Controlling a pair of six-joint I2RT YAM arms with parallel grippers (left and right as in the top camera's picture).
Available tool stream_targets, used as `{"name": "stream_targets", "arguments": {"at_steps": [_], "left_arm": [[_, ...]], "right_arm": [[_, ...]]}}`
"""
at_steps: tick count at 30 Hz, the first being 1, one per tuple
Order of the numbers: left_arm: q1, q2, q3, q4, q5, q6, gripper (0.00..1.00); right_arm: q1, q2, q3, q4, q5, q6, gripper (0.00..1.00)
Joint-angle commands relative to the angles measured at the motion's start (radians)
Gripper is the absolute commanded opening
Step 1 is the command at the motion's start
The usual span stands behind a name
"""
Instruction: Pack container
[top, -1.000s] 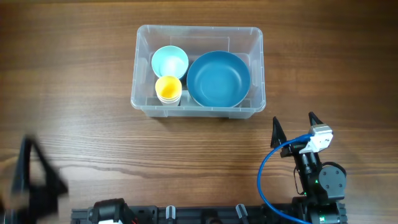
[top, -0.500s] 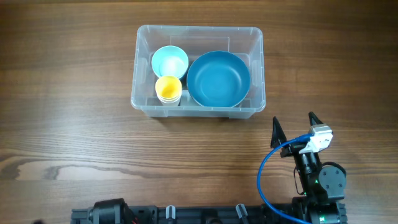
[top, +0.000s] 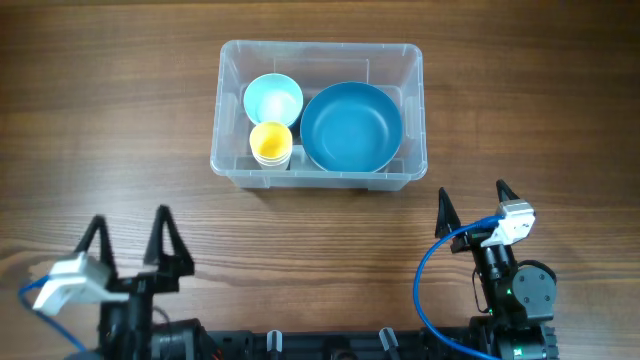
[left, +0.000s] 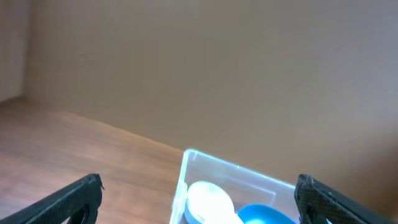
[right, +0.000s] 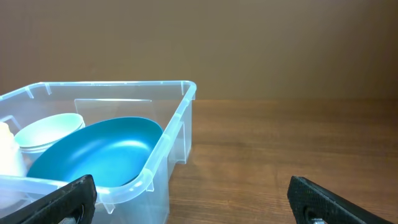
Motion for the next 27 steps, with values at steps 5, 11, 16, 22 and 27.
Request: {"name": "stream_targets", "arguments": {"at_steps": [5,11,16,22,27], "left_arm": [[-0.024,-0.026,-0.311,0.191,0.065,0.003,1.00],[-0.045,-0.047,-0.455,0.324,0.037,0.003,1.00],[-0.045,-0.047,-0.518,0.326,-0.069,0.005,1.00],[-0.045,-0.047,-0.558,0.326,-0.080,0.192,1.00],[-0.047,-0.047,-0.571,0.326,-0.075,0.315,1.00]], "right_arm": [[0.002,-0.012,-0.005,0.005,-0.001,-0.009,1.00],[0.002,-0.012,-0.005,0.005,-0.001,-0.009,1.00],[0.002,-0.012,-0.005,0.005,-0.001,-0.009,1.00],[0.002,-0.012,-0.005,0.005,-0.001,-0.009,1.00],[0.002,-0.012,-0.005,0.005,-0.001,-0.009,1.00]]}}
